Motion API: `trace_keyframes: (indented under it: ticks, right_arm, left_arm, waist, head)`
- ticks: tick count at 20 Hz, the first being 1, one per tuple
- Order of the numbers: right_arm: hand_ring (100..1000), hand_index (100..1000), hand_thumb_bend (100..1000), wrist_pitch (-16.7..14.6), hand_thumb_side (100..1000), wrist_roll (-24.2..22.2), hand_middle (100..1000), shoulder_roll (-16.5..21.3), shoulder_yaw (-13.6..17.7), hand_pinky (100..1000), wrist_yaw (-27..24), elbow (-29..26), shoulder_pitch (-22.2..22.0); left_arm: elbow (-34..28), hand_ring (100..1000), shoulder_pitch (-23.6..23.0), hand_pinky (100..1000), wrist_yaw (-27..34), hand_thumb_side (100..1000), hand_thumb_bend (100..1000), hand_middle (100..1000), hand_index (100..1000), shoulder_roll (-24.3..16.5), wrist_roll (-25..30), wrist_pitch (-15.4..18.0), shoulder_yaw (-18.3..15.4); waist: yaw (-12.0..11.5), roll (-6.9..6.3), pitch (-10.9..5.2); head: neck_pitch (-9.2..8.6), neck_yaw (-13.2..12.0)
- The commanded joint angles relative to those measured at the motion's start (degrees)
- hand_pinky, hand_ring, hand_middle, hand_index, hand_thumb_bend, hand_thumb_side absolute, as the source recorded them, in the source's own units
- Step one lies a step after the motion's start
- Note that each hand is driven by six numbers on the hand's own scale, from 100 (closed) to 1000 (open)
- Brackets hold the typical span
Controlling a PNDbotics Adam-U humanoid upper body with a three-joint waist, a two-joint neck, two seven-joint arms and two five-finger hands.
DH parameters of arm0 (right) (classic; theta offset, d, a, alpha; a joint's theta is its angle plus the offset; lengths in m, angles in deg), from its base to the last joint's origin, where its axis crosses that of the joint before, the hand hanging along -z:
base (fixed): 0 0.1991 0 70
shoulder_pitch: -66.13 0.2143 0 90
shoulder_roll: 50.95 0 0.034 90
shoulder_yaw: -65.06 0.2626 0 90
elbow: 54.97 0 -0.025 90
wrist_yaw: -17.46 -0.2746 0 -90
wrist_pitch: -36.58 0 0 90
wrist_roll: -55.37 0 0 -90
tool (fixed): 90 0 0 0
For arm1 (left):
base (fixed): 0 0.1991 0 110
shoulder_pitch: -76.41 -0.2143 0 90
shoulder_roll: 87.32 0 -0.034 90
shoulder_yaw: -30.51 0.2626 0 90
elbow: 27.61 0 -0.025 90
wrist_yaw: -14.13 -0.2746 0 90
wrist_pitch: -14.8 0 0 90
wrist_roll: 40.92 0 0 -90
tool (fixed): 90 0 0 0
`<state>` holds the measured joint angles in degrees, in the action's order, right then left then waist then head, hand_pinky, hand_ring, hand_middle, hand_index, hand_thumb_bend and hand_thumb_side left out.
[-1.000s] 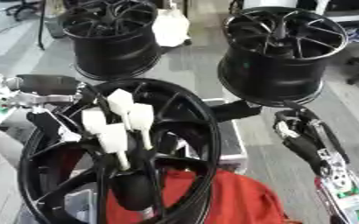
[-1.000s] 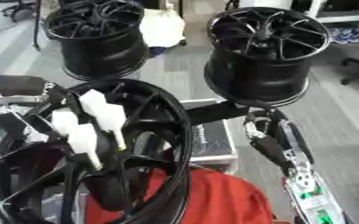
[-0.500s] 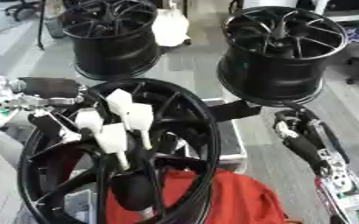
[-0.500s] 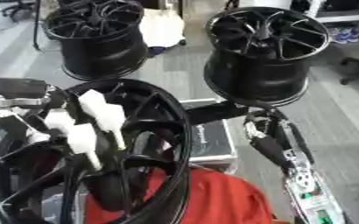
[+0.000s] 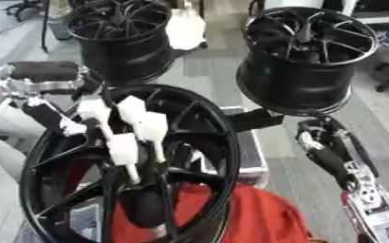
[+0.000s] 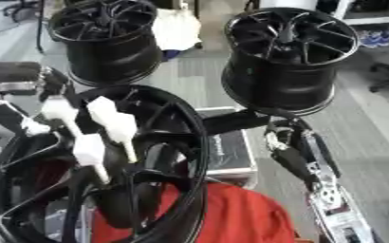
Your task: Pull the pin out of the wheel hub.
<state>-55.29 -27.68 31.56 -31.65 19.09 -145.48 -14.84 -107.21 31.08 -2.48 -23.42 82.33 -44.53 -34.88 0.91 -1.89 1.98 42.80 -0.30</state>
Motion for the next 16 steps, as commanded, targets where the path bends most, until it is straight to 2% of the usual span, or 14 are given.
trace_keyframes:
  ticks: [1, 5, 10, 13, 16]
  right_arm:
    - [610, 873, 100, 0.00, 336, -0.02, 671, 1.16, 0.33, 638, 0.21, -0.53, 0.69]
    - [610, 873, 100, 0.02, 336, 0.13, 671, 1.24, 0.52, 638, 0.28, -0.53, 0.70]
    - [610, 873, 100, 0.04, 336, 0.33, 671, 1.21, 0.80, 638, 0.32, -0.57, 0.79]
    - [610, 872, 100, 0.07, 336, 0.42, 671, 1.23, 0.92, 638, 0.34, -0.57, 0.84]
    - [610, 872, 100, 0.08, 336, 0.41, 671, 1.14, 0.93, 638, 0.29, -0.58, 0.83]
  left_arm:
    - [-3.23, 459, 1.20, 385, 3.40, 132, 100, 516, 713, -5.24, 18.72, 16.41, -4.86]
    - [-5.04, 457, -1.99, 387, 6.38, 124, 100, 512, 719, -10.26, 18.72, 12.95, -11.16]
    - [-3.34, 462, -10.72, 404, 7.52, 115, 100, 519, 731, -15.77, 18.13, 7.72, -20.82]
    - [1.75, 470, -15.69, 435, 3.10, 103, 100, 530, 740, -16.89, 16.18, 5.79, -25.09]
    - [9.14, 476, -18.69, 446, -3.84, 100, 100, 540, 746, -15.76, 13.29, 4.91, -27.09]
  waist:
    - [-0.23, -0.04, -0.67]
    - [-0.67, -0.06, -0.65]
    - [-1.41, 0.04, -0.47]
    - [-1.94, 0.12, -0.37]
    - [-2.27, 0.31, -0.27]
  head:
    - [-0.28, 0.16]
    - [-0.41, 0.41]
    - [-0.54, 1.02]
    - [-0.59, 1.23]
    - [-0.69, 1.37]
